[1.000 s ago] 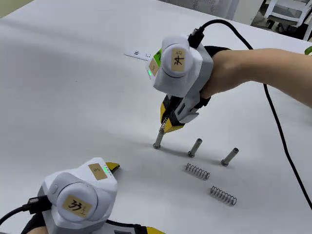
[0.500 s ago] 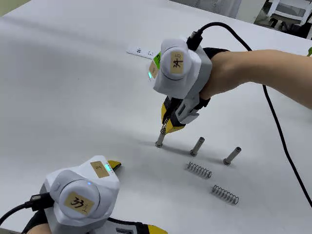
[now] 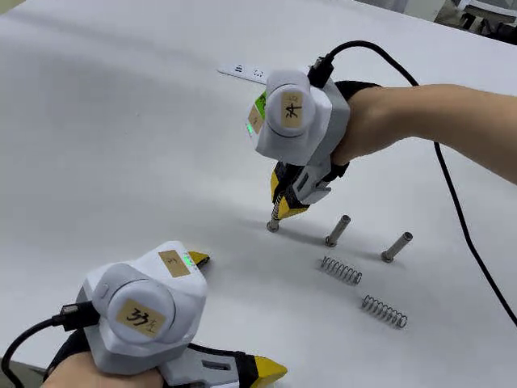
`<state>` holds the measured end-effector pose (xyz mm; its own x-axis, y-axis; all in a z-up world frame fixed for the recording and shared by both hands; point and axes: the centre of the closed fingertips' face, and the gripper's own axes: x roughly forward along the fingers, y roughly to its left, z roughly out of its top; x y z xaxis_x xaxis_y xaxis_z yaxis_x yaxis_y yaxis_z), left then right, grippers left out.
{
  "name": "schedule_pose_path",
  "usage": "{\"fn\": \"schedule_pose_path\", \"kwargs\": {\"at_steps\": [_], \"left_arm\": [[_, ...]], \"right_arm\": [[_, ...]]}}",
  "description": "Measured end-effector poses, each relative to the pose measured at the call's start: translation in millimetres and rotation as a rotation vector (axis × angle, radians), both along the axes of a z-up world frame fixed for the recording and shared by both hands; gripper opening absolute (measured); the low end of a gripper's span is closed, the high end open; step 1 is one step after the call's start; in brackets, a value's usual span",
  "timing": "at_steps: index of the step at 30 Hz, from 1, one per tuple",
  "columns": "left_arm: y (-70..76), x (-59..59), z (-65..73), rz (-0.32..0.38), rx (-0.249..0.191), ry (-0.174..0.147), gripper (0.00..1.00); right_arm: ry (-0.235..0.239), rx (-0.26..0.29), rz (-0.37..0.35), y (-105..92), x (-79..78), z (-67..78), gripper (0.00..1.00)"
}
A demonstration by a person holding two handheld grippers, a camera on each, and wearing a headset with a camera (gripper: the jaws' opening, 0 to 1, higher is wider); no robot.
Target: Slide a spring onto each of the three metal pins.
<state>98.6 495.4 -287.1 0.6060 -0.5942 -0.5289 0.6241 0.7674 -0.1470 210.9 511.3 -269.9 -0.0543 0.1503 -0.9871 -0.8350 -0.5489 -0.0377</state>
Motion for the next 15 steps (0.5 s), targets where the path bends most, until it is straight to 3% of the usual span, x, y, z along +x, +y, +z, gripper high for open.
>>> {"fn": "schedule_pose_path", "kwargs": {"at_steps": [12, 15], "left_arm": [[-4.3, -2.4, 2.9, -0.017, -0.011, -0.010, 1.00], [-4.4, -1.7, 6.3, -0.023, -0.009, -0.036, 1.00]], "right_arm": [[0.006, -0.008, -0.007, -2.3, -2.4, -13.9, 0.13], [0.001, -0.009, -0.003, -3.4, -4.4, -14.6, 0.13]]}}
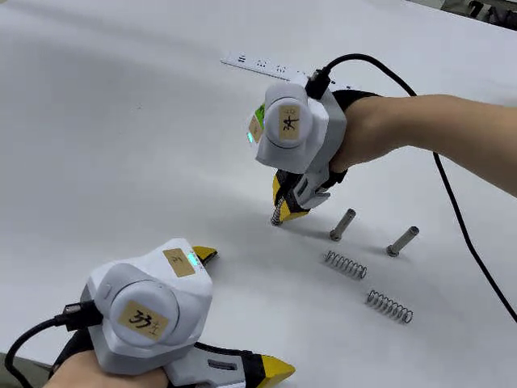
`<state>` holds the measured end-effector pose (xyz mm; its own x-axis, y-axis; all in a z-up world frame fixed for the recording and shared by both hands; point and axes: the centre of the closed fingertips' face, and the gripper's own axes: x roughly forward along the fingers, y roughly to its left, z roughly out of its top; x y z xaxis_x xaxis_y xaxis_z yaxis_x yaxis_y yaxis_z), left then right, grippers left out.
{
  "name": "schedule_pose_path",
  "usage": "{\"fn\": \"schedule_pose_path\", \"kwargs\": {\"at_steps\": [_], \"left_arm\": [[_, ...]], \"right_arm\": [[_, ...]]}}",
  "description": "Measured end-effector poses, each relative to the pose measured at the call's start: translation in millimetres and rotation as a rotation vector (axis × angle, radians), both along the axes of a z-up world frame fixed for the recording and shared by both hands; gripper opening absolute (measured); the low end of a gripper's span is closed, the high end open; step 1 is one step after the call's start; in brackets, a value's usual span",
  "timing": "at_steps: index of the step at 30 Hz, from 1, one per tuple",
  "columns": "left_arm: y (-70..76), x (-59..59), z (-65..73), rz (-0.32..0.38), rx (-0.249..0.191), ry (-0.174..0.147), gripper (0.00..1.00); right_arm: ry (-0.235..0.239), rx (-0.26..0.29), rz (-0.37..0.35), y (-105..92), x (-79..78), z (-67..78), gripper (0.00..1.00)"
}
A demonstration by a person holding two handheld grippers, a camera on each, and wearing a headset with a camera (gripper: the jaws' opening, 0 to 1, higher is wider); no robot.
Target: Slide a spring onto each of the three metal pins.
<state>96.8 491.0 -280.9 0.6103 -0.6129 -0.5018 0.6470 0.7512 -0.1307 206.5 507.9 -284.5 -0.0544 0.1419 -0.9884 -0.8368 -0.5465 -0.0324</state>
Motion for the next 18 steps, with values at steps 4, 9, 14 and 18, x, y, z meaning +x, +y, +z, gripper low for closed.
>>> {"fn": "schedule_pose_path", "kwargs": {"at_steps": [4, 9, 14, 18], "left_arm": [[-1.4, 2.1, 4.5, -0.001, -0.012, -0.016, 1.00], [-4.5, 3.2, 5.0, -0.017, -0.010, -0.017, 1.00], [-6.0, 4.7, 5.4, -0.018, -0.010, -0.021, 1.00], [-7.0, 5.1, 5.6, -0.024, -0.007, -0.022, 1.00]], "right_arm": [[0.002, 0.004, -0.009, -0.9, -1.5, 0.9, 0.13], [0.005, 0.006, -0.018, -1.9, -1.9, 0.5, 0.13], [0.014, 0.003, -0.033, -4.0, -0.8, -1.3, 0.16], [0.033, 0.035, -0.068, -3.6, -0.7, -0.5, 0.29]]}}
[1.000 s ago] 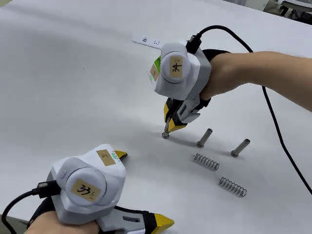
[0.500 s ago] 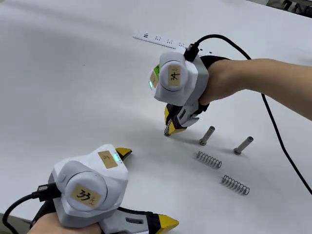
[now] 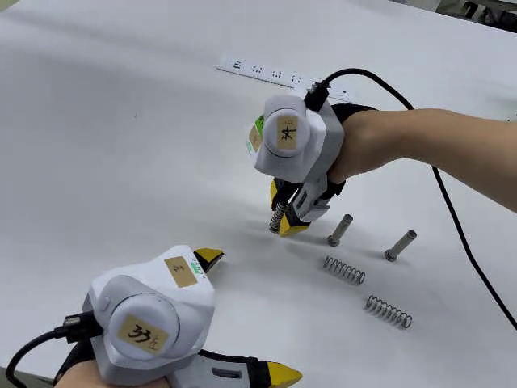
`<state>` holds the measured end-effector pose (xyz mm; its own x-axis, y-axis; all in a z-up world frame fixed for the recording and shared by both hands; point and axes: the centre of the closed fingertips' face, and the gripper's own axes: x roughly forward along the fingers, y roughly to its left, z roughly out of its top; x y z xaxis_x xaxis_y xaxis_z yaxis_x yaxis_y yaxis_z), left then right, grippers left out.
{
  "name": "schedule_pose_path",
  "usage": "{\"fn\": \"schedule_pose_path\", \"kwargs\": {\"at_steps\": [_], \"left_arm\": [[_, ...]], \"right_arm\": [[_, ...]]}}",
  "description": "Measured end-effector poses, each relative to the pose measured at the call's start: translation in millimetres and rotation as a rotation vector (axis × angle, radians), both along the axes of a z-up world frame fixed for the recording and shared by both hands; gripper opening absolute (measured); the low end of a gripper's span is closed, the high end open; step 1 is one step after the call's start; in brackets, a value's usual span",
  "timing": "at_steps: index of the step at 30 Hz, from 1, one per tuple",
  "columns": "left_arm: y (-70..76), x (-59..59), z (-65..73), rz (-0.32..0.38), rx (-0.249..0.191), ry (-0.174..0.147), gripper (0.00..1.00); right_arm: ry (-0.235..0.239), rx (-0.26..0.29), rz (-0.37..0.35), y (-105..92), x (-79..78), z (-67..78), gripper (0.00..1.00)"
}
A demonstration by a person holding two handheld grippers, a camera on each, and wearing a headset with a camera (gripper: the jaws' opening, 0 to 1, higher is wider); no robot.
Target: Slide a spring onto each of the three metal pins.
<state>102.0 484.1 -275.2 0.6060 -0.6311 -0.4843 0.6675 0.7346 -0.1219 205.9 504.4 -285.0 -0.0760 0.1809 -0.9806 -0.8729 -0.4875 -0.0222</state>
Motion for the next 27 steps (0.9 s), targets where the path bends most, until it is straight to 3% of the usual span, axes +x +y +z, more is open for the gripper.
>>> {"fn": "schedule_pose_path", "kwargs": {"at_steps": [2, 8, 15, 21, 27], "left_arm": [[0.1, 0.3, 0.4, 0.000, 0.000, 0.000, 1.00], [-1.3, 2.1, 1.6, -0.005, 0.004, -0.005, 1.00], [-1.1, 5.2, 5.5, -0.009, 0.022, -0.026, 0.99], [-1.0, 6.9, 9.3, -0.008, 0.025, -0.037, 0.99], [-1.2, 8.3, 12.0, -0.010, 0.033, -0.045, 0.99]], "right_arm": [[-0.003, 0.015, 0.005, -0.7, 3.4, -1.0, 0.35], [-0.014, 0.094, 0.007, 0.3, 4.7, 0.9, 0.69], [-0.036, 0.127, -0.032, -9.6, 6.9, -3.0, 0.97], [-0.052, 0.149, -0.094, -25.7, 9.1, -2.1, 0.99], [-0.057, 0.238, -0.163, -31.6, 8.0, 11.0, 0.99]]}}
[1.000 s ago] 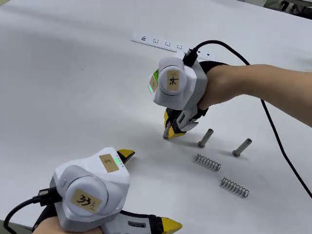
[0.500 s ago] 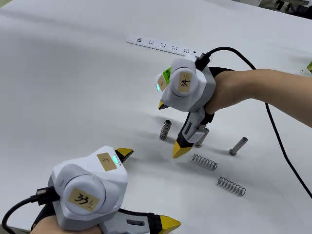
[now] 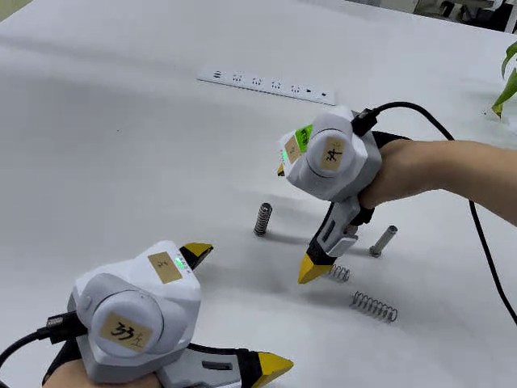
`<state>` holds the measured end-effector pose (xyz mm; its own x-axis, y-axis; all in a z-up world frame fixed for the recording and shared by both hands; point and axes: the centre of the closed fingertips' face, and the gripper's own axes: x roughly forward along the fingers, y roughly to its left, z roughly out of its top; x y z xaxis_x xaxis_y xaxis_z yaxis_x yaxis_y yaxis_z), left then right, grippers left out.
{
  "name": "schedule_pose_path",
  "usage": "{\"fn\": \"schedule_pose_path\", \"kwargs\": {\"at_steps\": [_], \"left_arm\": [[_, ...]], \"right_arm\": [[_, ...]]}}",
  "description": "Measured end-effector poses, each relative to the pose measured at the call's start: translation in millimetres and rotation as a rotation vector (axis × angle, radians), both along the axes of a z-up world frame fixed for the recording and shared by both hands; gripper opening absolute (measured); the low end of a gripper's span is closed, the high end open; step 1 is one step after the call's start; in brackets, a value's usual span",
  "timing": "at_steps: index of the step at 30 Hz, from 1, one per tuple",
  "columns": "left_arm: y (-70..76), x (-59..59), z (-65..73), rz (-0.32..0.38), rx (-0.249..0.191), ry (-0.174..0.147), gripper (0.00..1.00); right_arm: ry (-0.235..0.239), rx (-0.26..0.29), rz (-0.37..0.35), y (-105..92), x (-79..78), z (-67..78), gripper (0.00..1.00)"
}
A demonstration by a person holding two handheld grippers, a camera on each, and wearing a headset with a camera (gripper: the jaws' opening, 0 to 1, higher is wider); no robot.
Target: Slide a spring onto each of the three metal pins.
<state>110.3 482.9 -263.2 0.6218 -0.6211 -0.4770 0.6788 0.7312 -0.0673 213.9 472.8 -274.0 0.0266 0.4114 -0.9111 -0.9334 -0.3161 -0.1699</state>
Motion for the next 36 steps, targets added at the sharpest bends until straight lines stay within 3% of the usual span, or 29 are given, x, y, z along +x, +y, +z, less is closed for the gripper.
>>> {"fn": "schedule_pose_path", "kwargs": {"at_steps": [2, 9, 17, 20, 27, 36], "left_arm": [[0.2, 0.8, 0.9, -0.002, 0.004, -0.004, 0.99], [1.1, 3.4, 4.0, -0.011, 0.013, -0.011, 0.99], [5.3, 4.7, 3.6, -0.021, 0.023, -0.007, 0.99], [7.5, 6.1, 5.3, -0.028, 0.034, -0.011, 0.99], [8.4, 9.9, 9.5, -0.038, 0.049, -0.021, 0.99], [12.5, 14.8, 12.8, -0.035, 0.064, -0.033, 0.99]], "right_arm": [[0.029, 0.044, -0.045, -1.6, -4.7, 5.6, 0.99], [0.045, 0.130, -0.134, -18.1, -13.2, 21.6, 0.99], [0.028, 0.215, -0.241, -53.5, -20.5, 32.4, 0.99], [0.038, 0.251, -0.311, -71.1, -22.3, 36.9, 0.99], [0.030, 0.286, -0.418, -107.8, -26.0, 39.3, 0.99], [0.040, 0.325, -0.530, -139.2, -37.0, 38.9, 0.99]]}}
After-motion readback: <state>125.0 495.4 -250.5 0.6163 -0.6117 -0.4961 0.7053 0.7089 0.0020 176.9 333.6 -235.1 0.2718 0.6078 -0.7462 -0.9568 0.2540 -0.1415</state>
